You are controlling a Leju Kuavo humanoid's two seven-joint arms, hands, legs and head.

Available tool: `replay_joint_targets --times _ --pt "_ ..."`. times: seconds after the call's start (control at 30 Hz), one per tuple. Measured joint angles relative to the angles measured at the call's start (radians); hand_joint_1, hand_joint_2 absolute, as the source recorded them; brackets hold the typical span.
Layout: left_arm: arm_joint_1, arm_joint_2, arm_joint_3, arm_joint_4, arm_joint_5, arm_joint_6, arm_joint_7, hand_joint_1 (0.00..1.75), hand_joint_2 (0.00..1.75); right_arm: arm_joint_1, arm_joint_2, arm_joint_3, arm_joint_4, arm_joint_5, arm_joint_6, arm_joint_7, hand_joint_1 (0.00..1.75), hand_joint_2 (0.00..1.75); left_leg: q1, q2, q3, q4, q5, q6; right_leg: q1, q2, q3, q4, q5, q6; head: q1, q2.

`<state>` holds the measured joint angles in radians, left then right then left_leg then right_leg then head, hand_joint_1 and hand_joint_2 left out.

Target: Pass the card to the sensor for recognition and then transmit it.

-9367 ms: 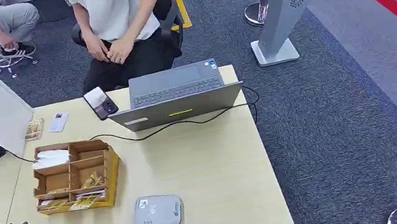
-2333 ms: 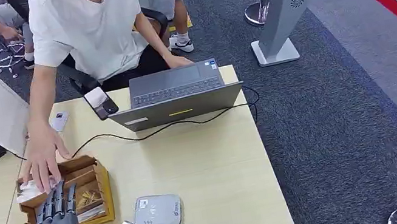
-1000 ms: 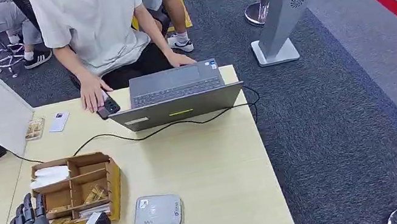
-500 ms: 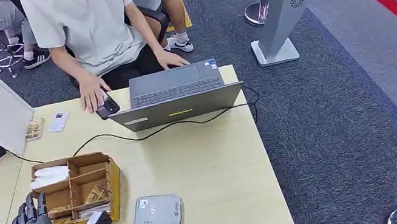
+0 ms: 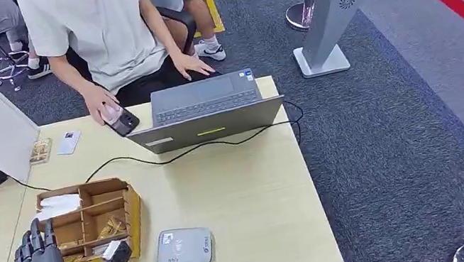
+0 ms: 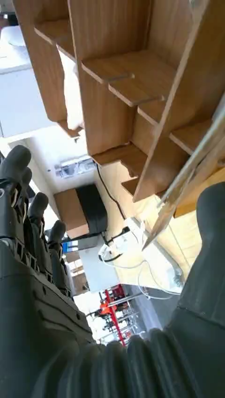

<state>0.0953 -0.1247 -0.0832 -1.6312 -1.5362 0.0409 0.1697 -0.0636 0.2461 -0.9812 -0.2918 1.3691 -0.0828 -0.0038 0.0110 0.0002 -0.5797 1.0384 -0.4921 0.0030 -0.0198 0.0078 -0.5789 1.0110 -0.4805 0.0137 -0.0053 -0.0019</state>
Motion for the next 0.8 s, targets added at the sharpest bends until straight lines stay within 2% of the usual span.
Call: replay_joint_targets --times 0.23,0.53,0.7,0.8 --pt "-0.008 0.014 -0.043 0.014 0.000 0.047 -0.038 0.00 1.75 0.000 0.000 -0.010 0.000 0.020 0.002 -0.014 0.00 0.00 0.000 0.000 0.000 0.000 0.000 0.000 0.000 0.000 0.000 0.000 0.000 0.000 0.000 0.000" --pt "-0.013 0.025 -0.076 0.042 0.000 0.077 -0.102 0.00 1.75 0.000 0.001 -0.026 0.000 0.037 0.005 -0.020 0.00 0.00 0.000 0.000 0.000 0.000 0.000 0.000 0.000 0.000 0.000 0.000 0.000 0.000 0.000 0.000" --pt "-0.014 0.026 -0.084 0.050 0.000 0.074 -0.123 0.00 1.75 -0.001 0.001 -0.032 0.000 0.040 0.006 -0.024 0.00 0.00 0.000 0.000 0.000 0.000 0.000 0.000 0.000 0.000 0.000 0.000 0.000 0.000 0.000 0.000" --pt "-0.013 0.026 -0.093 0.050 0.000 0.042 -0.130 0.00 1.75 -0.001 0.002 -0.041 0.000 0.054 0.009 -0.024 0.00 0.00 0.000 0.000 0.000 0.000 0.000 0.000 0.000 0.000 0.000 0.000 0.000 0.000 0.000 0.000"
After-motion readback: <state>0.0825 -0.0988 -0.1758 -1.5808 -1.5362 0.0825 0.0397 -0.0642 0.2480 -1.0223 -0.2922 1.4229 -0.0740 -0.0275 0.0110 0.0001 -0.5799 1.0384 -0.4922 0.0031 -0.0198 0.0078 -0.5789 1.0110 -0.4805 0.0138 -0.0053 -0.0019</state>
